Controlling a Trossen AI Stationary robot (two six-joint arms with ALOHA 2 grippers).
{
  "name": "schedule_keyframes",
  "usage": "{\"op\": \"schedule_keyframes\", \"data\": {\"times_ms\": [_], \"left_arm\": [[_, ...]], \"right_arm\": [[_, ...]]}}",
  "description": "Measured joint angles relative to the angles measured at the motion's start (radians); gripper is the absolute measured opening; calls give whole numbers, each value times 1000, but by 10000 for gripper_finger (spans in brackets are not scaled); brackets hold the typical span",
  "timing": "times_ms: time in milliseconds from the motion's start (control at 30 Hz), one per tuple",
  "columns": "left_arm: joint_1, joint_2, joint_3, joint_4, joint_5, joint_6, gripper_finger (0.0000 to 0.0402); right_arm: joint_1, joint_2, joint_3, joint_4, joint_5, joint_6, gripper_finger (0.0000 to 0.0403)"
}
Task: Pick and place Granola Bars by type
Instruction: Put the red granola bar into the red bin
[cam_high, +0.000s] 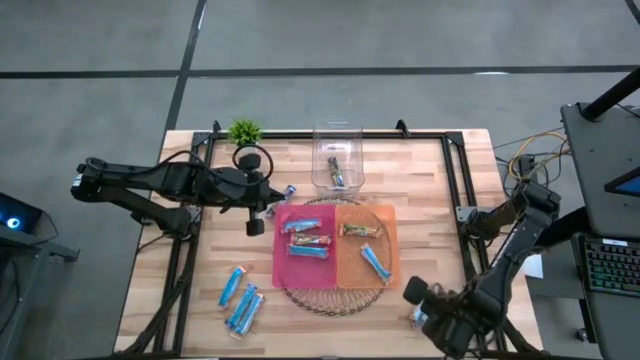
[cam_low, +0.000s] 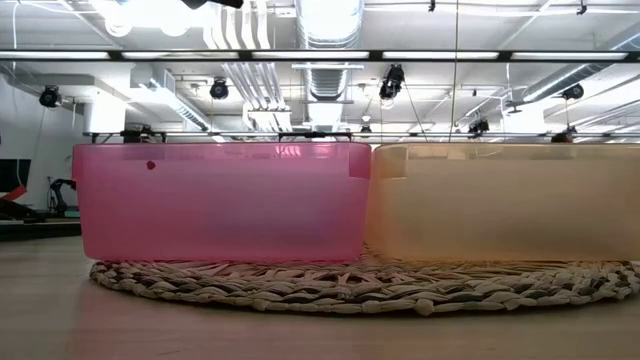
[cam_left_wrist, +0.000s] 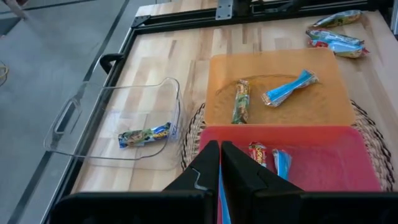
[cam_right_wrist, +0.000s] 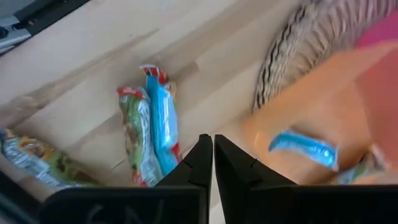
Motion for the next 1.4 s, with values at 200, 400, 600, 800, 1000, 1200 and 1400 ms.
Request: {"op": "schedule_keyframes", "data": {"times_ms": [200,400,600,800,1000,1200,1400], "left_arm": [[0,0,0,0,0,-1,0],[0,0,0,0,0,-2,0],[0,0,0,0,0,-3,0],[0,0,0,0,0,-19,0],[0,0,0,0,0,-23,0],[1,0,0,0,0,-23,0],[1,0,0,0,1,-24,0]], "right_arm": [[51,0,-71,83,-4,-28,8],[75,0,-157,134,-5,-21,8],[74,0,-233,167,-5,-52,8],[74,0,-268,212,-7,-69,8],[73,0,-236,241,-39,-117,8],[50,0,-226,332,-136,-38,37],[16,0,-236,332,-137,-6,111]]}}
